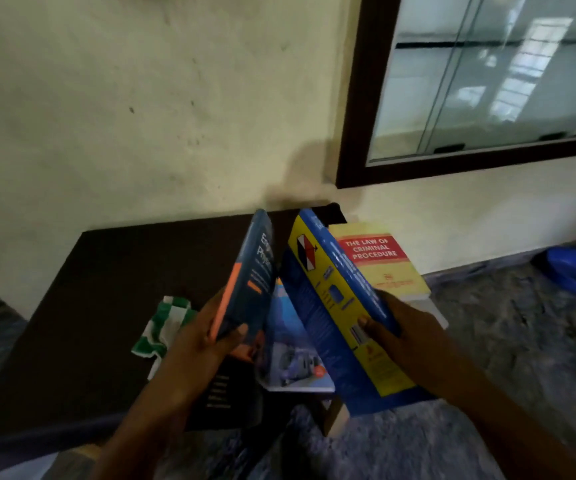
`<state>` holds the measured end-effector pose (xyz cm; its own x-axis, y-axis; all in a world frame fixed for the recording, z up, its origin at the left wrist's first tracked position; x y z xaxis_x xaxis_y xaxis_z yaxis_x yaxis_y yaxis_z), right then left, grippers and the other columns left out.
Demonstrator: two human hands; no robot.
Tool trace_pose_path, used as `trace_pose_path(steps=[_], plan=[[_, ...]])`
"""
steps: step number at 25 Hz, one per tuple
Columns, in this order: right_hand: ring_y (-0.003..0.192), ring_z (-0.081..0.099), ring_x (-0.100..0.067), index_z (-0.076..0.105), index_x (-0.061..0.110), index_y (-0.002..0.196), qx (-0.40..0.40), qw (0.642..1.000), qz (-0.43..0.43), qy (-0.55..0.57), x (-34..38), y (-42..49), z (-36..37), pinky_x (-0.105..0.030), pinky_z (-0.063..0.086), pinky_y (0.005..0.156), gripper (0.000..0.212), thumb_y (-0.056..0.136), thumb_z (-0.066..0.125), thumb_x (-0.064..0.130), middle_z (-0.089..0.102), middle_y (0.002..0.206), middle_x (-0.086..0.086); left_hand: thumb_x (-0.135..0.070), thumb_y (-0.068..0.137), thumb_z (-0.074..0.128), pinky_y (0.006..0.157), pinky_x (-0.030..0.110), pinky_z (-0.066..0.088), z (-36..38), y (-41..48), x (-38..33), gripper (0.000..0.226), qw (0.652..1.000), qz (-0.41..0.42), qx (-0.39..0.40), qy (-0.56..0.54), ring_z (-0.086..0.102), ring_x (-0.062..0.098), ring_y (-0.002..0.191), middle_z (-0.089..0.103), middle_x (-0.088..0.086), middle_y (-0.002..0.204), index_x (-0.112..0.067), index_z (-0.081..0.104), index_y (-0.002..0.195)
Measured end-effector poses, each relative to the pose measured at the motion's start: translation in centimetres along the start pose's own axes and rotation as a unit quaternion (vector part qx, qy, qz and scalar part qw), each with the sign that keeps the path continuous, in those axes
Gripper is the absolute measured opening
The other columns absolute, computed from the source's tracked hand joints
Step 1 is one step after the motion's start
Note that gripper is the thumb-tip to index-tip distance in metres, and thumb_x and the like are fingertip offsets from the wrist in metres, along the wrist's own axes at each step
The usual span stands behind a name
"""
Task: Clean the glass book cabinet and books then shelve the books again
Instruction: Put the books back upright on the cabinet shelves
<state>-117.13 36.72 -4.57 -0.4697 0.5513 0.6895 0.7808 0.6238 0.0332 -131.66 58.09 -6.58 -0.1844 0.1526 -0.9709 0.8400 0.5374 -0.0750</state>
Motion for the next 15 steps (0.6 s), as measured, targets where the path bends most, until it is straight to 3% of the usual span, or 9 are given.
trace_pose_path(steps=[3, 6, 9, 12, 15], plan=[[0.067, 0.046, 0.011, 0.044, 0.027, 0.131, -0.003, 1.000, -0.015, 0.019, -2.5, -2.0, -3.8, 0.001, 0.039, 0.062, 0.041, 0.092, 0.053, 0.027, 0.055, 0.096, 0.009, -0.004, 0.081, 0.068, 0.101, 0.034, 0.043, 2.9, -1.3, -3.0, 0.057, 0.999, 0.004, 0.029, 0.018, 0.062, 0.012, 0.107, 0.066, -0.004, 0.116, -0.028, 0.050, 0.129], [0.070, 0.053, 0.009, 0.046, 0.034, 0.122, -0.008, 0.997, -0.011, 0.070, -6.0, -4.8, -8.6, -0.003, 0.043, 0.062, 0.034, 0.090, 0.056, 0.025, 0.063, 0.097, 0.007, -0.017, 0.069, 0.068, 0.096, 0.029, 0.045, 8.7, -2.9, -6.8, 0.056, 0.995, 0.043, 0.078, 0.056, 0.063, 0.006, 0.106, 0.069, -0.011, 0.110, -0.033, 0.055, 0.121], [0.066, 0.053, 0.010, 0.041, 0.041, 0.106, -0.015, 0.996, -0.009, 0.086, -11.5, -7.3, -15.3, -0.003, 0.044, 0.060, 0.028, 0.090, 0.056, 0.024, 0.058, 0.087, 0.015, -0.006, 0.074, 0.068, 0.086, 0.020, 0.050, 17.3, -3.0, -10.4, 0.051, 0.989, 0.067, 0.125, 0.032, 0.065, 0.008, 0.100, 0.070, -0.004, 0.109, -0.018, 0.057, 0.121], [0.074, 0.056, -0.001, 0.047, 0.033, 0.117, -0.047, 0.997, -0.013, 0.058, -17.7, -8.9, -21.5, -0.004, 0.043, 0.061, 0.028, 0.091, 0.055, 0.024, 0.061, 0.097, 0.006, -0.010, 0.068, 0.076, 0.092, 0.025, 0.050, 25.8, -2.0, -13.1, 0.057, 0.984, 0.071, 0.157, 0.041, 0.066, 0.013, 0.101, 0.071, 0.001, 0.109, -0.016, 0.057, 0.121], [0.088, 0.055, -0.008, 0.049, 0.021, 0.129, -0.102, 0.995, -0.006, 0.020, -23.9, -9.6, -28.3, -0.013, 0.037, 0.061, 0.037, 0.093, 0.054, 0.025, 0.057, 0.102, 0.006, -0.014, 0.072, 0.074, 0.099, 0.034, 0.046, 34.7, -0.1, -16.0, 0.050, 0.978, 0.096, 0.178, 0.045, 0.065, 0.015, 0.102, 0.070, 0.000, 0.110, -0.020, 0.058, 0.119]])
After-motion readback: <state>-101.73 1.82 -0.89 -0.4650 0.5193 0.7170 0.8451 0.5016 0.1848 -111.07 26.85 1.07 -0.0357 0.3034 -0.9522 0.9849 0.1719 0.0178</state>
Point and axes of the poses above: each hand's wrist, its own y-axis towards the middle knuckle, its own z-axis out of the palm, x = y × z, the point moved 1 cm from there along y, towards the middle knuckle
